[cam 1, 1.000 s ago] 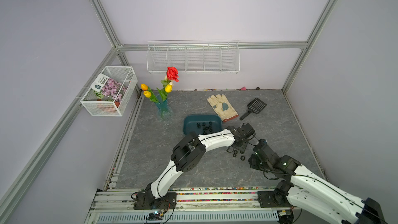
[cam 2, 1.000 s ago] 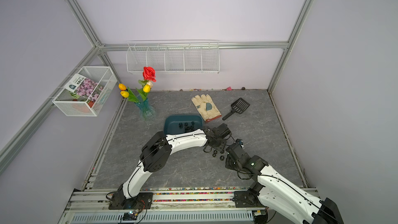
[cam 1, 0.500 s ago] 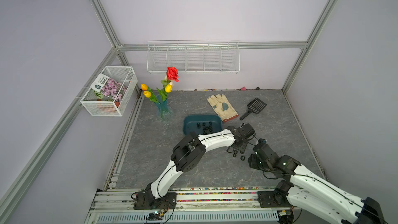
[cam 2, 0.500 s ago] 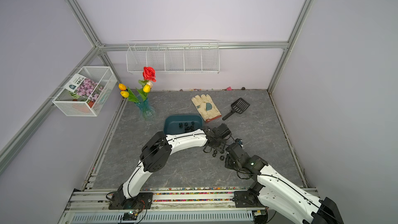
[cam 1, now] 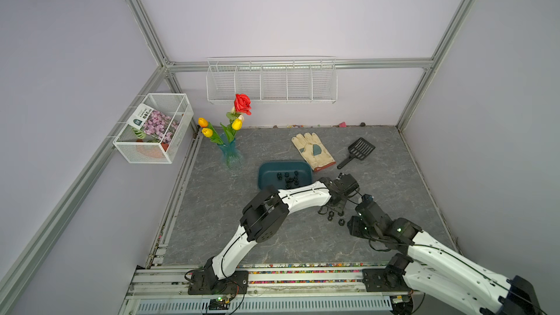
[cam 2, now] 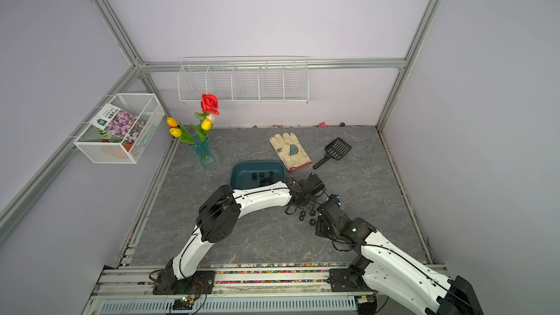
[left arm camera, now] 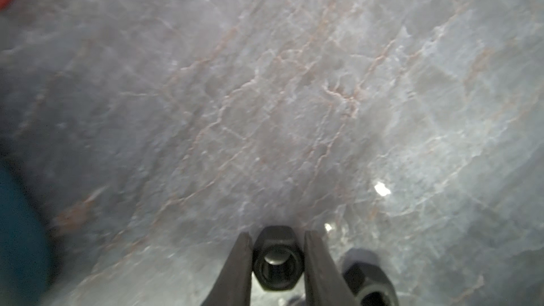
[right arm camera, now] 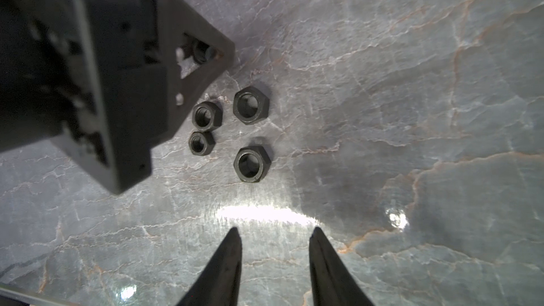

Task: Put the nuts on the desktop into the storage box
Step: Place the nut in the storage box.

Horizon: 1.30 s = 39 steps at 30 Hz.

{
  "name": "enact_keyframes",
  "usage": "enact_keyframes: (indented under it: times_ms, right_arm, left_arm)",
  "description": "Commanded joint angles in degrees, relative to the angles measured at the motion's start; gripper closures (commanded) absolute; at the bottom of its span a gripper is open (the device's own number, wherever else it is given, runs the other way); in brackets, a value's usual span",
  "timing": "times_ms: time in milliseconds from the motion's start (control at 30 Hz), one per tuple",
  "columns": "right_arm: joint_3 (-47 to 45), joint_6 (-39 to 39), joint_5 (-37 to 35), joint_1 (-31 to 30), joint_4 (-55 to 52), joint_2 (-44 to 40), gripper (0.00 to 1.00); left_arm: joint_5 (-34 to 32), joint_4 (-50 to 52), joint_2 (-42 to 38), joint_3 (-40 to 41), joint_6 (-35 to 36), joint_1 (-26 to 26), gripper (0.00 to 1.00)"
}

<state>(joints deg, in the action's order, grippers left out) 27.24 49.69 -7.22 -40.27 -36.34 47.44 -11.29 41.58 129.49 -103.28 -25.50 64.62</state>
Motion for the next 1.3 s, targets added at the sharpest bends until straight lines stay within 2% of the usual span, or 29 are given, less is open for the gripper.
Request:
enact_keyframes:
  times_ms: [0,400,867,1267]
  right_arm:
    - [1.8,-1.7,0.7,-0.4,1.5,1.0,0.59]
    - [9.6,-12.1,3.3,-0.4,5.3,7.1,0.59]
    - [23.7,-21.1,8.5,-0.4,10.4,27.1,0.60]
    - [34.6,-24.2,14.3,-0.4,13.9,43.8,0.61]
  left_arm:
    - [-3.7,2.0,-5.1,-2.5,1.6,0.2,0.79]
    - [-12.3,4.4,-12.5,-1.5,2.4,-2.0,0.78]
    - [-10.0,-2.4,-20.9,12.5,2.6,-15.9,0.78]
    - [-7.0,-9.2,-19.7,18.8,3.2,-23.6,0.79]
